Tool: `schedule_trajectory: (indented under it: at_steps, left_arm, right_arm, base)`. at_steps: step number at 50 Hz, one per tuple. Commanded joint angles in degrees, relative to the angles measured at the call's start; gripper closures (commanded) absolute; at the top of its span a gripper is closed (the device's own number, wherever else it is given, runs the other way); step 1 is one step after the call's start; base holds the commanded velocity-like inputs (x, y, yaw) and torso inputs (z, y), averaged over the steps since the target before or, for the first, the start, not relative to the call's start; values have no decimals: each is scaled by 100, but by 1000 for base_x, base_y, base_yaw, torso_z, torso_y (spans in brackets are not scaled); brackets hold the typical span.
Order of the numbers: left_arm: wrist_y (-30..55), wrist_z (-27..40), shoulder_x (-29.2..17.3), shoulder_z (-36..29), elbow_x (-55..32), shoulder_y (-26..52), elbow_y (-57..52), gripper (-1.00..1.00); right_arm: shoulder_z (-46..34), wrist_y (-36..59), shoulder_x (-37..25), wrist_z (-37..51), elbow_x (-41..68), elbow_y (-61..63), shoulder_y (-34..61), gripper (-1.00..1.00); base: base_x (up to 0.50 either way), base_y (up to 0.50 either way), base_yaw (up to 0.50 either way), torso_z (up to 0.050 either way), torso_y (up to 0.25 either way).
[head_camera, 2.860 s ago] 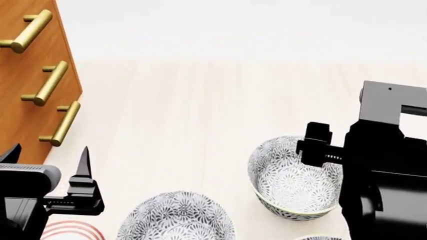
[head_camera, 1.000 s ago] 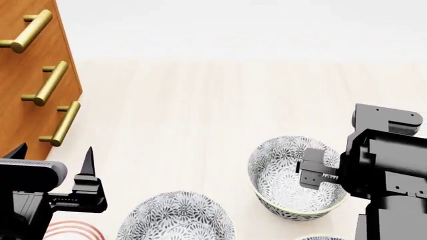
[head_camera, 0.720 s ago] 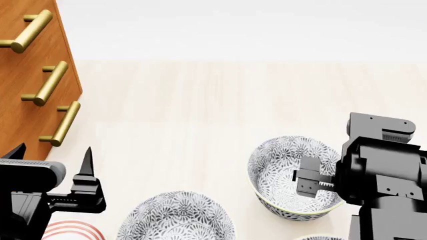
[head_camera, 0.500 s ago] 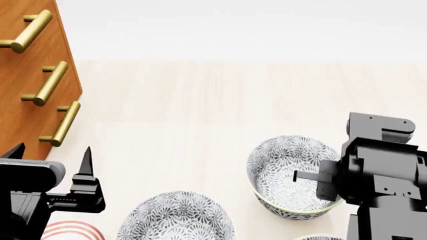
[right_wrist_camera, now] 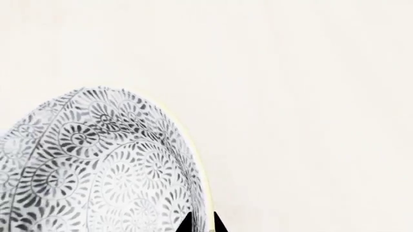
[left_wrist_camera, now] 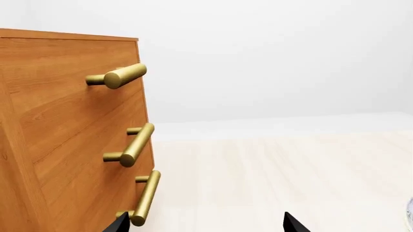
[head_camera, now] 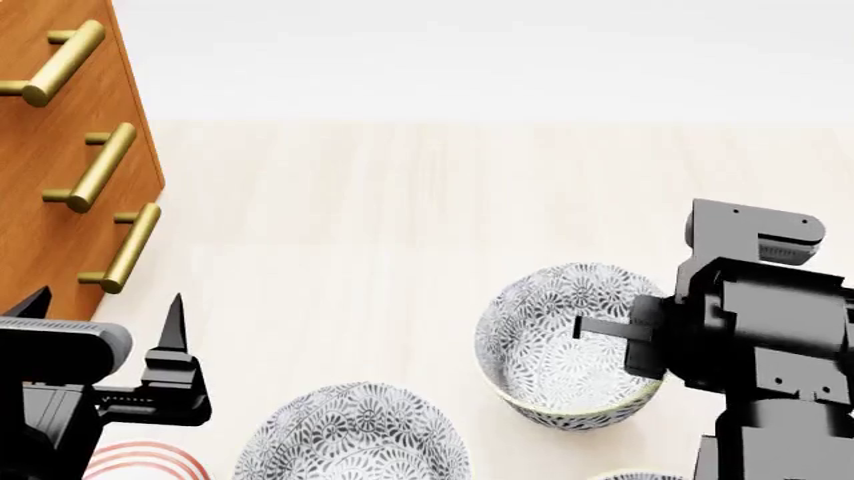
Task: Stack the bowl at the front on the bowl in the middle.
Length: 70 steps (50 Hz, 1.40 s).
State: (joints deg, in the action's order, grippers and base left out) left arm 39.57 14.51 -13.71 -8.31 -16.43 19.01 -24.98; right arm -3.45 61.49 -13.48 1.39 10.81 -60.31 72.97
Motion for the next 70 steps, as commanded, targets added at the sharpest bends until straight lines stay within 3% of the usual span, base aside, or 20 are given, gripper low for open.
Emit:
schedule_trajectory:
  at_steps: [1,12,20,33,45,59,70]
  left_arm:
    - [-18,27,-12,-6,-31,9,7,-100]
    - [2,48,-45,-9,-62,26,-7,-100]
    - [7,53,-78,1,-95,45,-30,-100]
    - [-130,33,-111,-37,-105,-43,48,-100]
    - [-88,92,-129,-3,-164,-23,-24,-100]
    - [-69,162,-148,97,-229,71,22,-100]
    - [-44,179,-181,132,-264,193,123,-100]
  right_arm:
    - [243,1297,-66,-76,267,1938,-580,100]
    - [557,2716,-135,19,671,3765,-824,100]
    - [604,2838,-286,664,1497,4090,-804,100]
    - [916,2838,-829,2959,4264,4347,-419,100]
    - [323,2801,-1386,5489,7816,4485,-232,100]
    - [-338,2518,-1813,6778,10421,5470,-873,100]
    - [-619,2364,-1857,6866,10922,6058,-1209,100]
  base:
    - [0,0,0,0,0]
    - [0,0,0,0,0]
    - [0,0,0,0,0]
    - [0,0,0,0,0]
    - [0,0,0,0,0]
    - [0,0,0,0,0]
    - [0,0,0,0,0]
